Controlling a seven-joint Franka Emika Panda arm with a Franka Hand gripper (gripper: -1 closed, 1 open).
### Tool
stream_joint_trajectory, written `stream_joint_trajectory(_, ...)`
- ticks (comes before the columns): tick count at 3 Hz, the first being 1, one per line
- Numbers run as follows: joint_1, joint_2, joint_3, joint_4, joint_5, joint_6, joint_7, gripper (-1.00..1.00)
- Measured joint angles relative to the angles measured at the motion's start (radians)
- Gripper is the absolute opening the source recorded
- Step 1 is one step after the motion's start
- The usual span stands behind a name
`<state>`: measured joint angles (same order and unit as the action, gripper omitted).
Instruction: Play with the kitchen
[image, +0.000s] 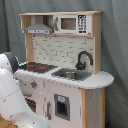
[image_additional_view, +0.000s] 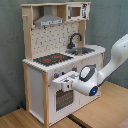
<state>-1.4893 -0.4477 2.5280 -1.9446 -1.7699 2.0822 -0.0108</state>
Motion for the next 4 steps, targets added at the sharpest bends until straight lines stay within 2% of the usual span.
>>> stream_joint_trajectory(1, -0.016, -0.052, 0.000, 0.045, -0.008, 0.061, 0.045, 1.00)
stream_joint_trajectory(2, -0.029, -0.056, 0.000, 0.066, -0.026, 0.071, 0.089, 1.00)
stream_joint_trajectory(3, -0.029, -0.056, 0.000, 0.066, -0.026, 0.071, 0.089, -1.00)
stream_joint_trajectory(4, -0.029, -0.033, -0.002, 0.034, -0.026, 0.053, 0.146, -1.00)
